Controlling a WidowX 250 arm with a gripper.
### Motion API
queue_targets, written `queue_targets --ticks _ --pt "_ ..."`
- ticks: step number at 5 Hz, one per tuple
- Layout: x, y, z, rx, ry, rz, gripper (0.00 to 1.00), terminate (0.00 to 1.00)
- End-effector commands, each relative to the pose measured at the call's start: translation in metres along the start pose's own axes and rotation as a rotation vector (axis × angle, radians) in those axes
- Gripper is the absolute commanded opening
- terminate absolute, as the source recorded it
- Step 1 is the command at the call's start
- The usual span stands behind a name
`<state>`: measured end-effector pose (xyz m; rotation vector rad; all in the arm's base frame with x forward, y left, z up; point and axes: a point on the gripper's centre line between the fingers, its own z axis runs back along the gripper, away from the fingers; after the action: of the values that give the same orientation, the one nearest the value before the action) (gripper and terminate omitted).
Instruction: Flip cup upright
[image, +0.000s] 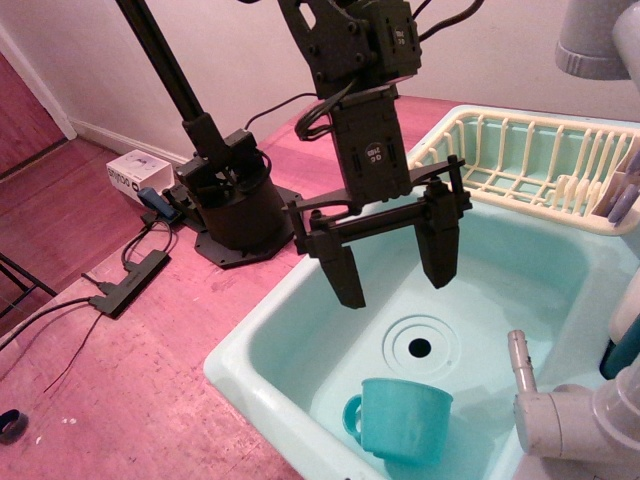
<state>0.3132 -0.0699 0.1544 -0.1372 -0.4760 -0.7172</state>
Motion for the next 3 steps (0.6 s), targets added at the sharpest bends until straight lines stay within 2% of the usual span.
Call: queue_targets --ticks 1,2,3 --pt "0.0 0.0 0.0 0.0 0.0 0.0 1.0 0.0" --pt "-0.003 -0.004 -0.009 0.035 -0.101 0.164 1.0 0.0" --pt "-0.002 -0.01 -0.026 0.002 -0.166 0.266 1.0 0.0"
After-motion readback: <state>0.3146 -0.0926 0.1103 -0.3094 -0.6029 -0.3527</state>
